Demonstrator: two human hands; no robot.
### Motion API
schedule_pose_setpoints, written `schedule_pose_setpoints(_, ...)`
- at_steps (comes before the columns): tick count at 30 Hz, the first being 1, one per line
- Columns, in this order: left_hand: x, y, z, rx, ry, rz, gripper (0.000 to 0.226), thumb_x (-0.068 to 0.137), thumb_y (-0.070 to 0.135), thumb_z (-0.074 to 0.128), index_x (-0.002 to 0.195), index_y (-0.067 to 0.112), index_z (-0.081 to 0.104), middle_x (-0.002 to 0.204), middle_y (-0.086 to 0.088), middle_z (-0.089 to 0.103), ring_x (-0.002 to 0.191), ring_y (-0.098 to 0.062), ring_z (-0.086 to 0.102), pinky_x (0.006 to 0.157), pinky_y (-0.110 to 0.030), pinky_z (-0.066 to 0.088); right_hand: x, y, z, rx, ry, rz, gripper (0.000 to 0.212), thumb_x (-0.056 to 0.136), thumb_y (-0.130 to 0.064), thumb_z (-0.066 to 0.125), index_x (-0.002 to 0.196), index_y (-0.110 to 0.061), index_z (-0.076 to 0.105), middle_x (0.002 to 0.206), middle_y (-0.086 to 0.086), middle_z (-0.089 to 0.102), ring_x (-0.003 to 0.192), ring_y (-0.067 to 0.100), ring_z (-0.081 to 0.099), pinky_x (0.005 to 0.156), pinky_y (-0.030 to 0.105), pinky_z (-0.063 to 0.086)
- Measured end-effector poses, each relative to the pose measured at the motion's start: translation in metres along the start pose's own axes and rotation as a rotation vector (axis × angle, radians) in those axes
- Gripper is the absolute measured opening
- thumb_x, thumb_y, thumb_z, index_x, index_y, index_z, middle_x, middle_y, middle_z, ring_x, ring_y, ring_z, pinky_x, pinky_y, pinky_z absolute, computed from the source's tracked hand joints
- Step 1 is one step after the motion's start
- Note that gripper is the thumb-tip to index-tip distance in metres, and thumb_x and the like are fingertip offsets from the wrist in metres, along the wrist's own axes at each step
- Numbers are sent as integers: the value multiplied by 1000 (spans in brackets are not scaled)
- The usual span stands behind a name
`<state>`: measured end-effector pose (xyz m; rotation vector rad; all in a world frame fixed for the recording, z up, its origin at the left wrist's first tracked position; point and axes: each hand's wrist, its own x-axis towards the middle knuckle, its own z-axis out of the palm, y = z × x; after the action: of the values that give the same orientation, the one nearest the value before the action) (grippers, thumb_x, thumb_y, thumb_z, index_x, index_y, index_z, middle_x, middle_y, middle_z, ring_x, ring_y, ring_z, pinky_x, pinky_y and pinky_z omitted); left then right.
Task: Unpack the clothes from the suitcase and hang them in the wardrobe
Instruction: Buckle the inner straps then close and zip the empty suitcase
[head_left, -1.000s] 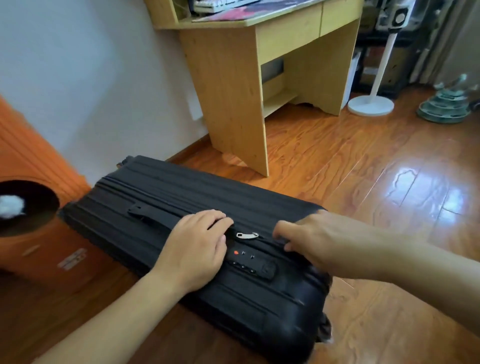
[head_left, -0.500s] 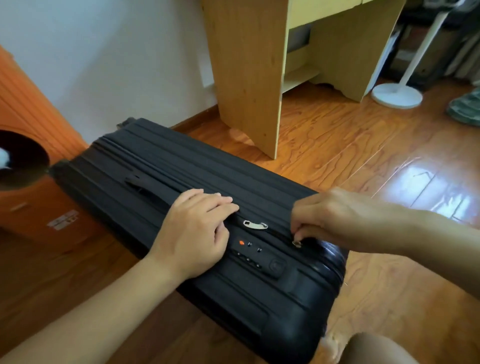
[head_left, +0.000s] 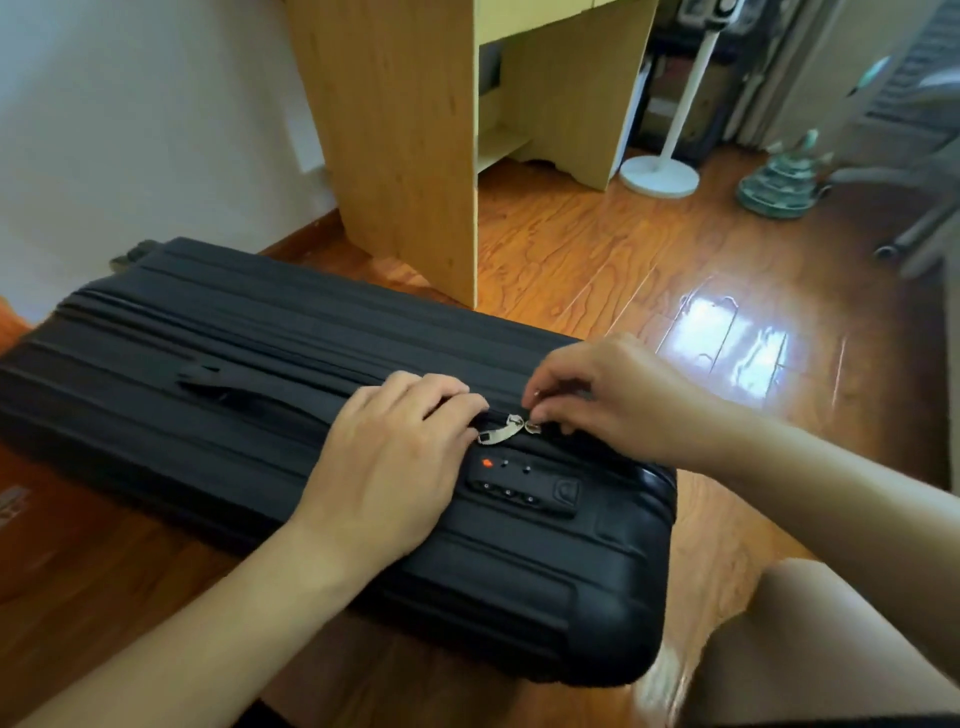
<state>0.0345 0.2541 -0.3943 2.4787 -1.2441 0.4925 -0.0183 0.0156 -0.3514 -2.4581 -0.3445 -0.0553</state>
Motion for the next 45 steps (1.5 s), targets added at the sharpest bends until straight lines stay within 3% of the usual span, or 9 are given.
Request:
schedule_pose_setpoints(3, 2, -4, -2, -68, -36, 53, 27, 95, 35, 55, 116, 30, 72, 117, 14, 67, 100, -18, 62, 78, -37, 50, -5, -6, 12, -66, 94, -74, 6, 88, -16, 72, 93, -17, 76, 81, -23, 62, 78, -10, 59, 74, 6, 41)
schedule_pose_setpoints(8, 24, -19, -19, -95, -191, 218, 23, 95, 30, 63, 117, 31, 74, 109, 15, 68, 91, -16, 60, 74, -39, 55, -27, -10, 19, -1, 155, -60, 11, 90, -14, 72, 97, -19, 79, 88, -8, 67, 84, 4, 64, 77, 16, 48)
schedule_pose_setpoints(12, 36, -20, -32, -271, -278, 99, 19, 99, 24, 62, 108, 36, 74, 106, 21, 64, 98, -4, 54, 88, -33, 50, -28, -19, 19, -8, 143, -51, 12, 89, -13, 73, 96, -19, 81, 89, -8, 64, 84, 5, 64, 76, 14, 46)
schedule_pose_setpoints(16, 16, -11, -35, -399, -286, -18, 9, 96, 34, 65, 101, 36, 73, 90, 19, 62, 89, 0, 57, 81, -26, 46, -30, -23, 21, -33, 69, 9, 12, 90, -16, 74, 96, -24, 81, 96, -7, 57, 89, 8, 58, 80, 11, 41)
schedule_pose_setpoints(24, -6, -4, -19, -350, -153, 46, 35, 84, 55, 63, 109, 31, 71, 93, 21, 62, 91, -1, 53, 82, -24, 46, -23, -14, 21, -21, 86, -14, 10, 89, -9, 73, 92, -17, 77, 97, -11, 68, 93, 5, 66, 86, 23, 51)
schedule_pose_setpoints(29, -6, 1, -22, -322, -163, -3, 32, 90, 56, 54, 105, 33, 71, 91, 21, 63, 89, -1, 54, 79, -20, 43, -14, -10, 17, -50, -50, -28, 13, 90, -17, 73, 89, -29, 78, 106, -8, 53, 97, 11, 56, 86, 17, 44)
schedule_pose_setpoints(34, 19, 7, -29, -333, -369, -167, 14, 99, 36, 58, 104, 34, 70, 98, 19, 68, 94, 0, 58, 82, -28, 46, -19, -5, 24, -99, 20, -133, 8, 89, -23, 72, 90, -28, 79, 93, -13, 57, 91, 5, 53, 84, 13, 38)
schedule_pose_setpoints(38, 42, 13, -32, -285, -522, -245, 5, 93, 38, 67, 94, 34, 70, 83, 16, 68, 83, -3, 60, 75, -28, 49, -30, -2, 28, -68, 113, -130, 9, 89, -24, 72, 91, -27, 81, 97, -12, 61, 96, 12, 56, 86, 19, 42)
schedule_pose_setpoints(45, 80, 47, -39, 67, -663, -167, 24, 88, 39, 74, 80, 22, 59, 83, 0, 63, 72, -21, 59, 64, -36, 51, -30, 5, 31, 12, 197, -122, 13, 85, -16, 78, 93, -26, 81, 98, -16, 71, 97, 12, 62, 88, 33, 50)
